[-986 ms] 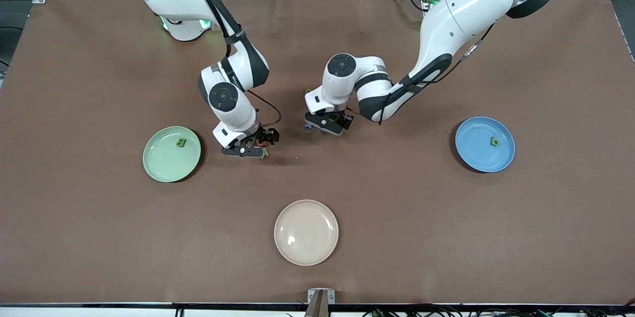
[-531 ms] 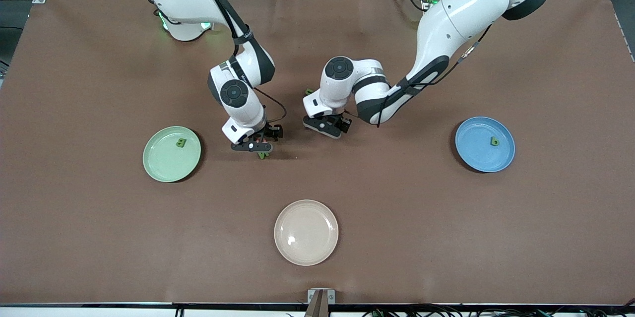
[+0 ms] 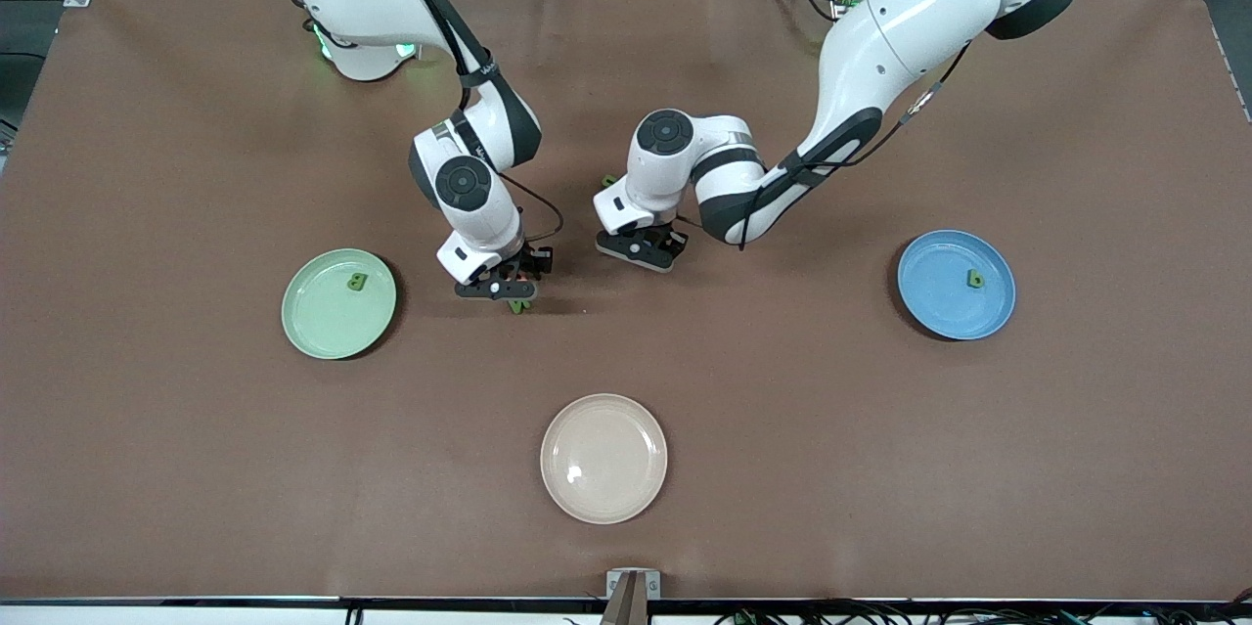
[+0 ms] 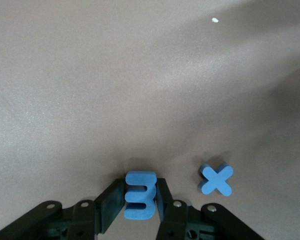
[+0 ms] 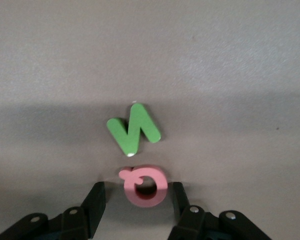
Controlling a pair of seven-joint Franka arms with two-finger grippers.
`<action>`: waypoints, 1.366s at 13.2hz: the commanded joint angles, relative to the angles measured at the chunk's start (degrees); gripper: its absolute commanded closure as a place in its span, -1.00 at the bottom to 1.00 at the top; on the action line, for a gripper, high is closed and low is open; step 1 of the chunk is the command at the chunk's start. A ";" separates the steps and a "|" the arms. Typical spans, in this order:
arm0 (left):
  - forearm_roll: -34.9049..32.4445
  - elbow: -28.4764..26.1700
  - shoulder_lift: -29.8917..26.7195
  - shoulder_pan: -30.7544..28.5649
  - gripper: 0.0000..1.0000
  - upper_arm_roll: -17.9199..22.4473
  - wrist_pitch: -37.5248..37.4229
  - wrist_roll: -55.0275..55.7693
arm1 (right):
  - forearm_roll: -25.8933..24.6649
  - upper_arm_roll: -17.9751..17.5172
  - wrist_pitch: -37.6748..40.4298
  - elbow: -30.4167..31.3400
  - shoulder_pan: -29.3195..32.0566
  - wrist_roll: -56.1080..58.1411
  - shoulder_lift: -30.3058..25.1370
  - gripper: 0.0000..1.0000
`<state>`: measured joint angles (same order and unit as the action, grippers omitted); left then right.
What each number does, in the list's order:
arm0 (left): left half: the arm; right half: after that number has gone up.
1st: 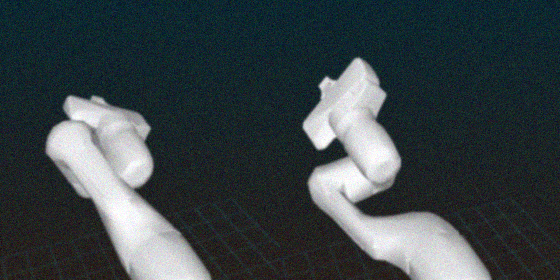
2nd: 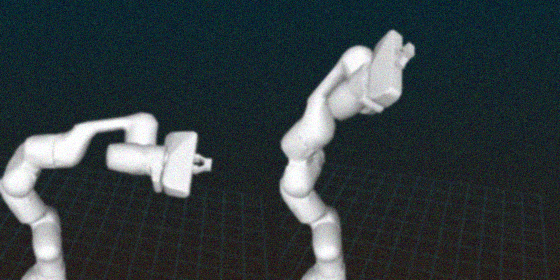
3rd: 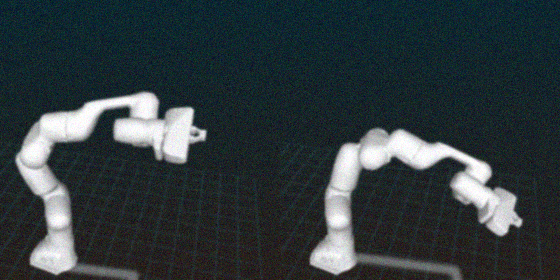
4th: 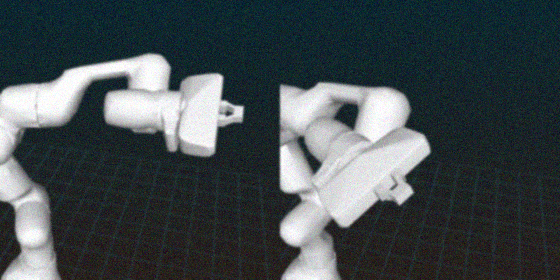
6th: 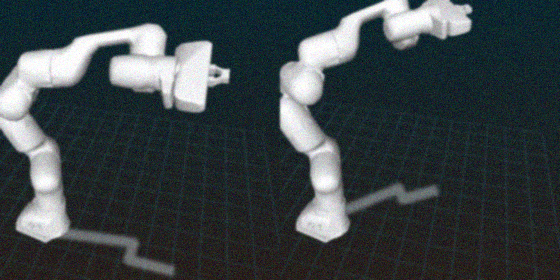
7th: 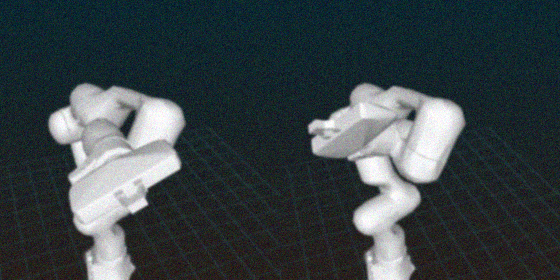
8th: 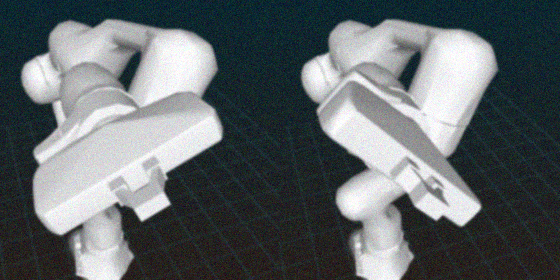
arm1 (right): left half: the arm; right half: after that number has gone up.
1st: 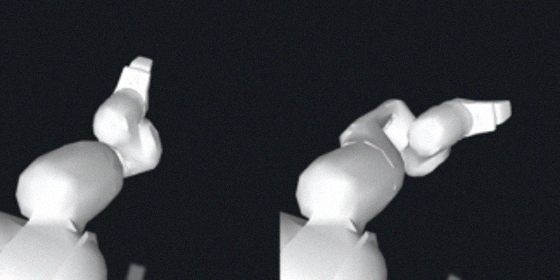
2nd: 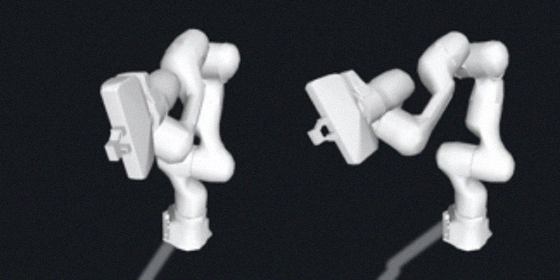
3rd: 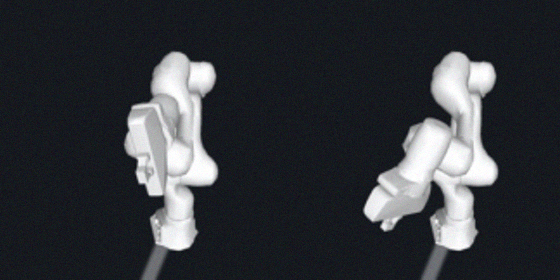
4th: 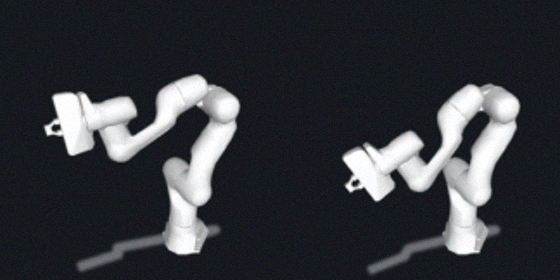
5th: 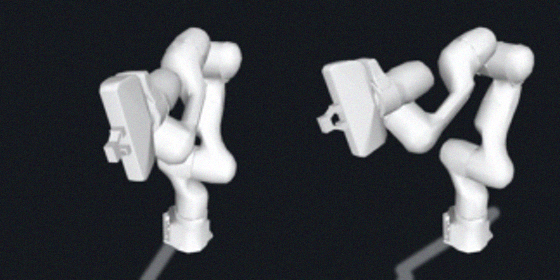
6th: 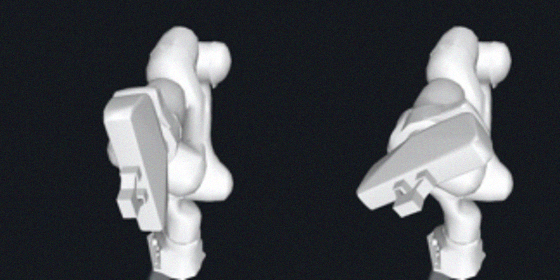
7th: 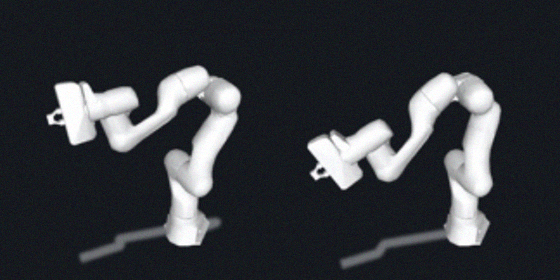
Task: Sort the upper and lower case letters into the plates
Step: 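Grasp the blue E with the left gripper while the right grasps red a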
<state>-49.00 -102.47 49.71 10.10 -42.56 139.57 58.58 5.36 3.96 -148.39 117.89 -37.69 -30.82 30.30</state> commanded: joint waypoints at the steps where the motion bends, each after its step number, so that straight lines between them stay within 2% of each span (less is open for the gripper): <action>1: 0.66 1.22 0.91 0.98 0.60 0.99 0.18 1.79 | -1.40 0.17 -1.37 1.02 0.68 -0.91 -0.59 -0.16; 3: 0.66 1.13 0.39 0.28 0.77 0.90 -0.26 2.85 | -1.40 0.17 -1.37 1.11 0.77 -0.91 -0.59 0.01; 5: 0.66 0.52 -1.27 -0.43 0.77 0.90 -1.57 2.94 | -1.40 0.17 -1.11 1.11 0.77 -0.91 -0.59 0.31; 6: 0.75 0.43 -1.81 -1.74 0.80 0.38 -4.36 2.94 | -1.31 0.17 -1.11 1.11 0.77 -1.00 -0.59 0.54; 8: 1.10 -0.18 -2.95 -6.20 0.84 -3.47 -9.38 2.86 | -1.14 0.17 -0.94 1.11 1.30 -1.61 -0.59 0.96; 11: 1.10 -4.04 -3.04 -21.56 0.84 -15.49 -15.62 2.07 | -1.14 0.08 1.16 0.50 2.96 -1.62 -1.81 1.00; 14: 0.23 -12.64 -3.13 -39.92 0.85 -25.87 -20.11 -1.69 | -1.14 0.08 11.34 -2.57 7.35 2.40 -5.67 1.00; 16: -1.00 -17.31 -3.13 -51.44 0.85 -31.07 -21.17 -6.26 | -1.05 0.08 13.82 -1.79 12.00 10.65 -8.75 1.00; 18: -1.71 -19.08 -3.13 -58.67 0.85 -33.02 -23.19 -11.09 | -1.05 0.08 17.59 -1.35 16.48 18.74 -10.95 1.00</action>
<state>-49.70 -118.23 48.14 -42.67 -73.14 117.63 50.47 5.03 5.06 -133.01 114.20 -25.53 -18.29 22.71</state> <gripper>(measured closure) 0.727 0.634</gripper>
